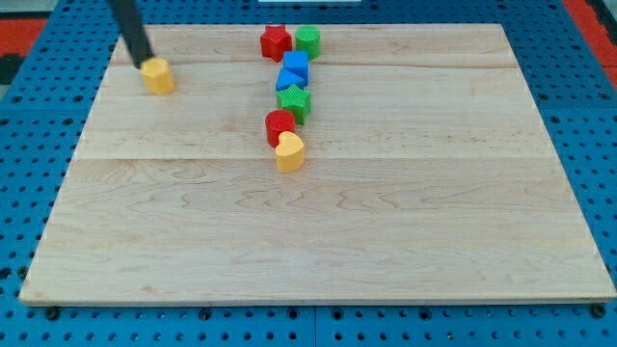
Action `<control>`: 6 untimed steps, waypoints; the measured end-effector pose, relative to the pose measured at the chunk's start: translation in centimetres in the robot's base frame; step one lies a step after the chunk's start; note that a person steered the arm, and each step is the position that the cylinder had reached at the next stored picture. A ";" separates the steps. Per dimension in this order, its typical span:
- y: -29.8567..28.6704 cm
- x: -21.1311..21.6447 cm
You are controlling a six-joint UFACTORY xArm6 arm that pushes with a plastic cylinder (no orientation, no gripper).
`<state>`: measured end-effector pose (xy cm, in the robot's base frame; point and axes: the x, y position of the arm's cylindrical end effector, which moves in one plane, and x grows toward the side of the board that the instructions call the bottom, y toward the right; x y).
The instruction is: Slide the yellow hexagon to the green star
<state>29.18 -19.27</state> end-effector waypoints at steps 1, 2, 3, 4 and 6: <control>5.5 2.3; 1.8 3.0; -7.0 3.9; 1.4 7.4; 11.8 6.6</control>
